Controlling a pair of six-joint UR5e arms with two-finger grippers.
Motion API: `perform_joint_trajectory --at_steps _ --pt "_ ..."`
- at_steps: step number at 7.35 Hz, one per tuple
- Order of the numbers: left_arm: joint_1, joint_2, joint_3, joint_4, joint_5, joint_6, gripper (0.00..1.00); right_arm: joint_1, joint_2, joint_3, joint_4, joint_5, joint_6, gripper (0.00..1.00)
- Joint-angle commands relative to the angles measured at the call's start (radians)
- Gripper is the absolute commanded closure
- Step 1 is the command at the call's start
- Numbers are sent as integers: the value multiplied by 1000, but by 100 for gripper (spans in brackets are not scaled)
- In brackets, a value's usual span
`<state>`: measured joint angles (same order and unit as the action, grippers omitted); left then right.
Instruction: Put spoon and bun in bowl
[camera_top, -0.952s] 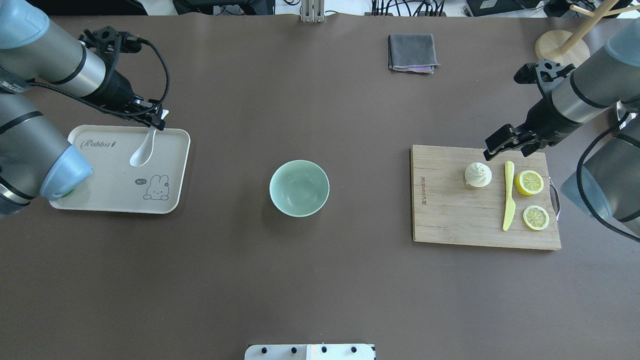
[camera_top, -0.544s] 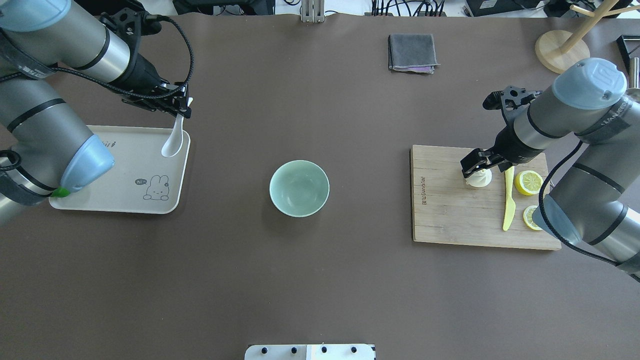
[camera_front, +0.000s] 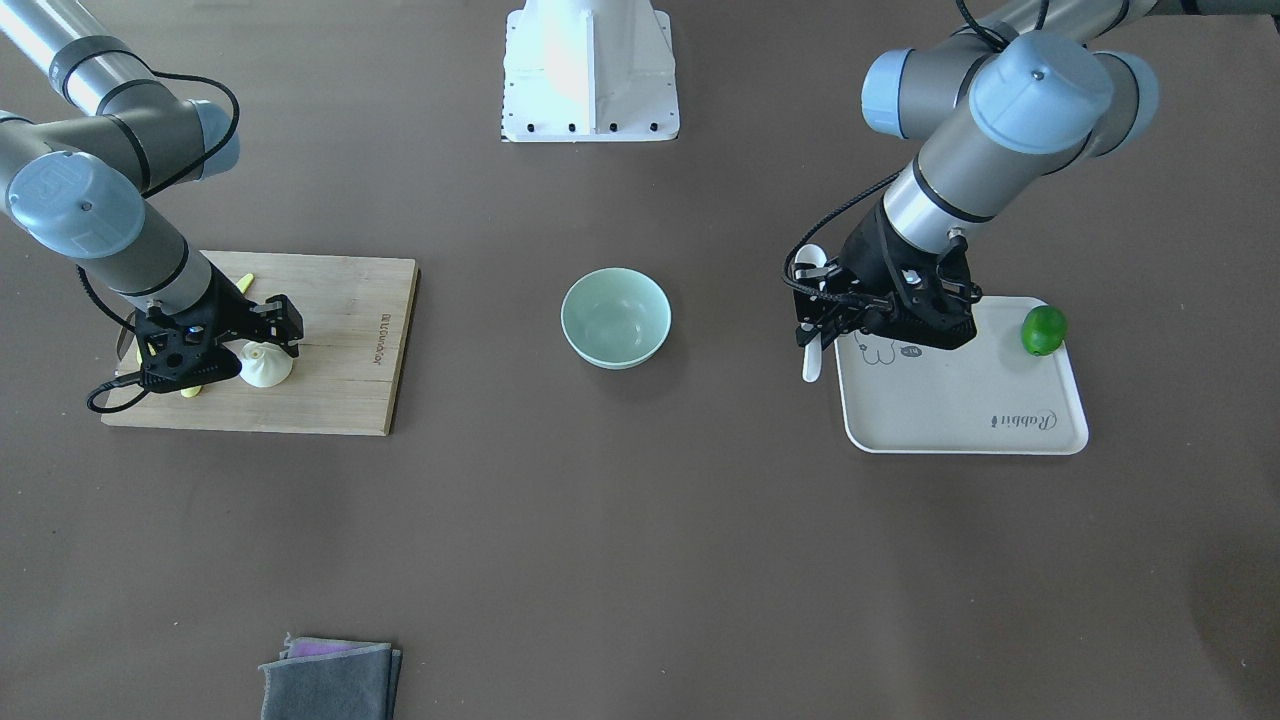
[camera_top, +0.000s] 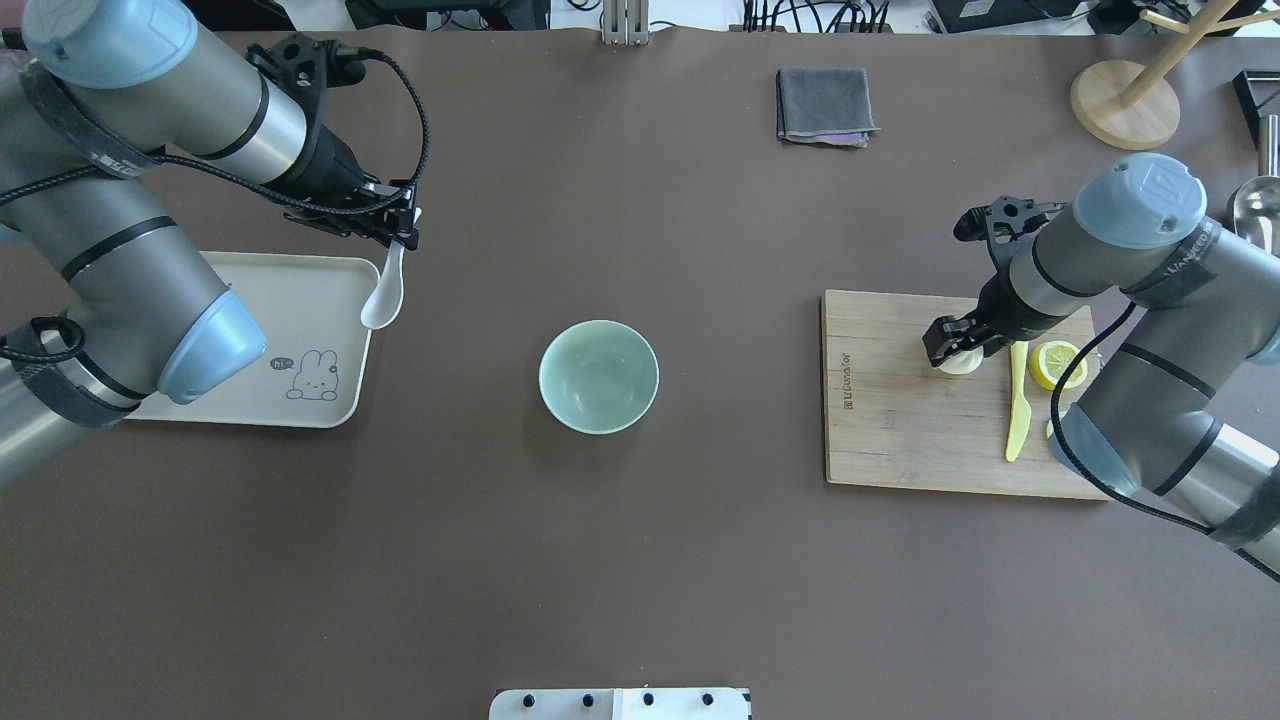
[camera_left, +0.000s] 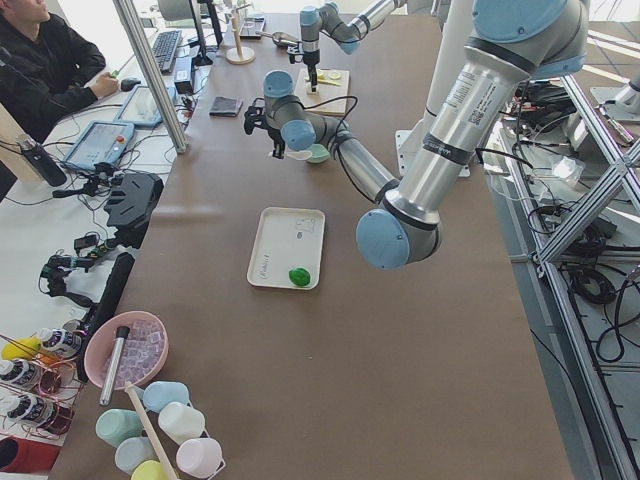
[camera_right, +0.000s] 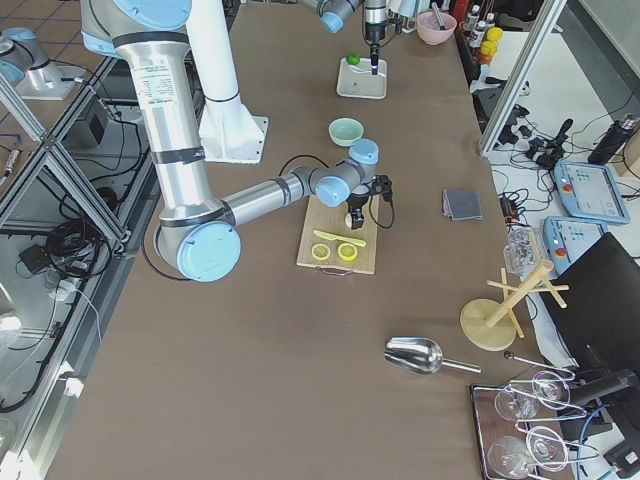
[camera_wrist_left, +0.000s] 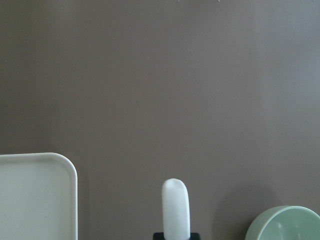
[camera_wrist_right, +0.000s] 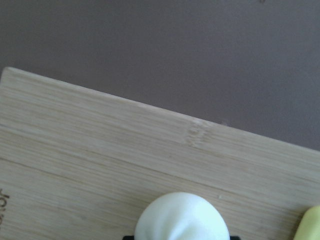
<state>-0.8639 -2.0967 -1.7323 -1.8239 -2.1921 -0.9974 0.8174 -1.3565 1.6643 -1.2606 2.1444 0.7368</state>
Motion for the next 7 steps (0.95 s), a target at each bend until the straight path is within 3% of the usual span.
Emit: perform_joint_trajectory --at_steps 1,4,7 --pt "43 -34 2 0 37 -36 100 8 -1 30 3 20 1 100" --pt "182 -83 8 -56 212 -208 100 26 -3 127 -8 66 9 100" --pt "210 -193 190 -199 242 -280 100 25 28 153 -3 77 110 100"
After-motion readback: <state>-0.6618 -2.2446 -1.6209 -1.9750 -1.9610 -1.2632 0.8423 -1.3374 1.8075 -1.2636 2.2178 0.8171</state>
